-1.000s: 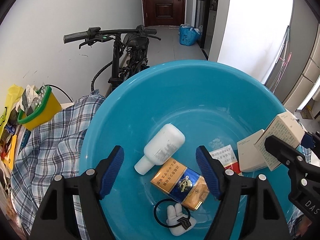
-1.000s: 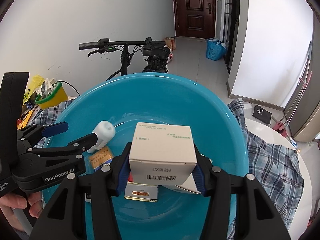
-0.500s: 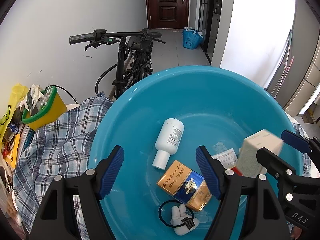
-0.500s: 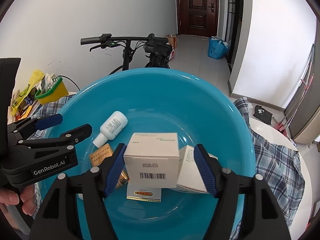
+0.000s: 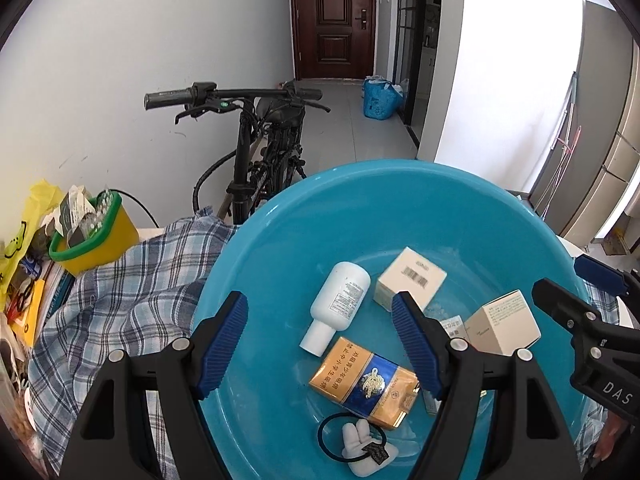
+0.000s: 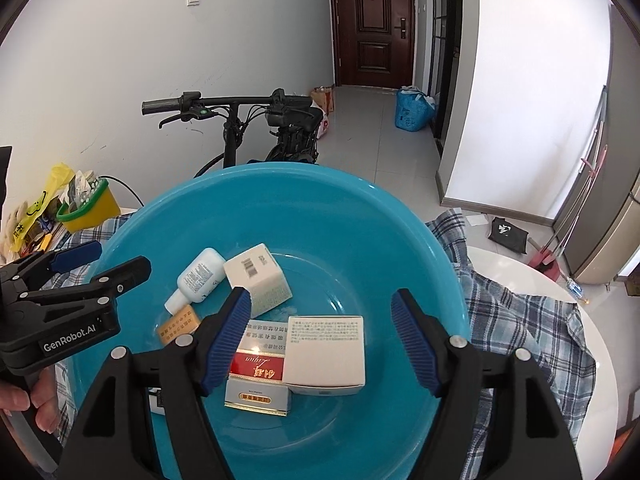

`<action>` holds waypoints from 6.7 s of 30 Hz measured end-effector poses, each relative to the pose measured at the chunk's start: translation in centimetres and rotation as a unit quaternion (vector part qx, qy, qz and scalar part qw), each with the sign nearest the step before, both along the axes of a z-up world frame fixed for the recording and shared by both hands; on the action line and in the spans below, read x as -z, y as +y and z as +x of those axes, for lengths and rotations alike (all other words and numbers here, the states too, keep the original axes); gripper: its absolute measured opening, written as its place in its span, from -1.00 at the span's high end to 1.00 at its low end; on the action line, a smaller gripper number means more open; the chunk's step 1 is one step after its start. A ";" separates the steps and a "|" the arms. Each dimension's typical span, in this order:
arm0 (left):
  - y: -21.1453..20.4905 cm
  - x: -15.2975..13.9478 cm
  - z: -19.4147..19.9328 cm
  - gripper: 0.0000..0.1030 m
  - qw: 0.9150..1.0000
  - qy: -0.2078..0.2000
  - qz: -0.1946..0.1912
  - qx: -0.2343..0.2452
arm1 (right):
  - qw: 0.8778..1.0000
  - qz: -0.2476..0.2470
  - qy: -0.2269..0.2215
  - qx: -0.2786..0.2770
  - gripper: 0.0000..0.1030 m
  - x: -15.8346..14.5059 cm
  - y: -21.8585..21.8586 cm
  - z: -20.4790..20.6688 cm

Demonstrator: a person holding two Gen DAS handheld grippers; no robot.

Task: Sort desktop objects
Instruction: 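Lift both grippers up and away from the basin, then move both grippers back over the pile of items on the shirt, then grasp the gold cigarette pack with the left gripper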

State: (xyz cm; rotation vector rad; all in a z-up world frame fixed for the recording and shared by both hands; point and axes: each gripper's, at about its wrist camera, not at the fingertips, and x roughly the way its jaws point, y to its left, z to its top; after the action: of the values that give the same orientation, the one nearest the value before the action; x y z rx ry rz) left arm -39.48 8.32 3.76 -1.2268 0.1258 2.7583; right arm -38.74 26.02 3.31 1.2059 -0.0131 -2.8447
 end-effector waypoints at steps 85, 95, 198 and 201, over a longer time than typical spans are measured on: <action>-7.5 -16.6 37.6 -1.00 0.929 0.359 0.086 -0.019 | 0.920 0.046 0.390 0.001 -1.00 -14.0 -4.4 34.0; -6.1 -16.7 40.0 -1.00 0.926 0.368 0.085 0.007 | 0.923 0.028 0.383 0.018 -1.00 -13.6 -3.0 35.6; 2.7 7.5 26.9 -0.17 0.978 -0.083 0.136 0.135 | 0.993 0.025 0.116 0.025 -1.00 6.2 -1.0 35.1; 2.2 7.1 27.7 -0.13 0.976 -0.080 0.147 0.137 | 0.992 0.027 0.117 0.025 -1.00 6.0 -1.1 35.2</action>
State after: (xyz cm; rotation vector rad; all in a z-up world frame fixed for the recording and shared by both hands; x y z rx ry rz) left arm -11.82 10.51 -3.38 -1.2389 -0.1154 2.3333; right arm -3.57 24.96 -2.69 0.8836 0.0447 -3.0303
